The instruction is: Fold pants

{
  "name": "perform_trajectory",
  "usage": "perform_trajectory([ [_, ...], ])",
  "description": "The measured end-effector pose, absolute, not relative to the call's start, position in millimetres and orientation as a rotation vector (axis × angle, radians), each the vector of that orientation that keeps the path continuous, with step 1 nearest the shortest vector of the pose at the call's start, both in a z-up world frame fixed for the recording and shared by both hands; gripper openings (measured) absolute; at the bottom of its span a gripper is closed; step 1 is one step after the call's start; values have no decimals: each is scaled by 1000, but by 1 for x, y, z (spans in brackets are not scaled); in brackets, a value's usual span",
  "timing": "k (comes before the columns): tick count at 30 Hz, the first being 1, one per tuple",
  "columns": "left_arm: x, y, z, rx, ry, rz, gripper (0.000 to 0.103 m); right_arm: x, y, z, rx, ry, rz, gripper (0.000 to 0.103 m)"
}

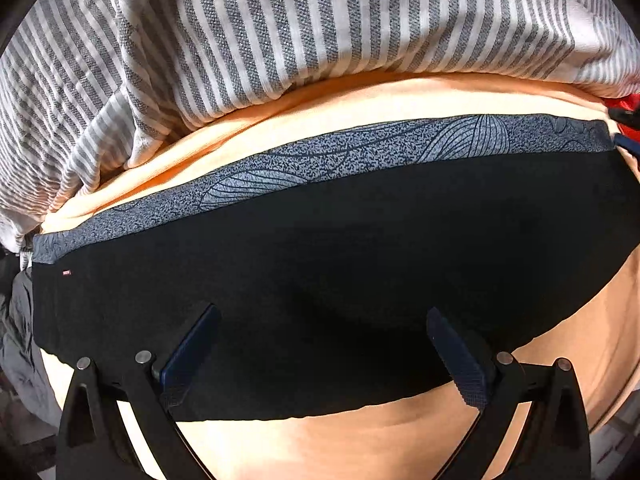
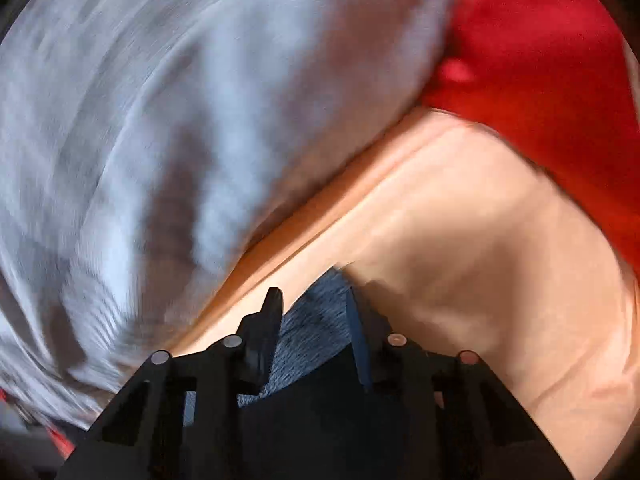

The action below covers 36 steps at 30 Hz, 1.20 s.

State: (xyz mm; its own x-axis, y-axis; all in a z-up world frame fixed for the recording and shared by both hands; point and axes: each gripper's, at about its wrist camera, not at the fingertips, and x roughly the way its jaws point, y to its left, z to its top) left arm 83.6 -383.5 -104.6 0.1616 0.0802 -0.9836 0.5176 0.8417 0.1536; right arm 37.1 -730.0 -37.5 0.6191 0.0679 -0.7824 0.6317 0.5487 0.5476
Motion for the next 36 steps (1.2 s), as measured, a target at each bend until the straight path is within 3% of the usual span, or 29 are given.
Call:
perform_trajectory([
  [6,80,-396,-100,534,1374,-319,103,-12,-715,-12,949,851,-231,38],
  [10,73,-414,-100,557,1384,-318,103,-20,-713,-44,908,973,-262,35],
  [13,66,-426,-89,555,1342,-345,103,-39,-724,-38,1043,846,-206,36],
  [19,62,-445,-84,539,1342,-340,103,-93,-707,-46,1122,812,-95,41],
  [25,64,-469,-83,505,1313,-304,103,-87,-701,-89,1206,772,-126,43],
  [36,72,-505,-86,419,1289,-236,103,-82,-715,-96,1312,594,-29,45],
])
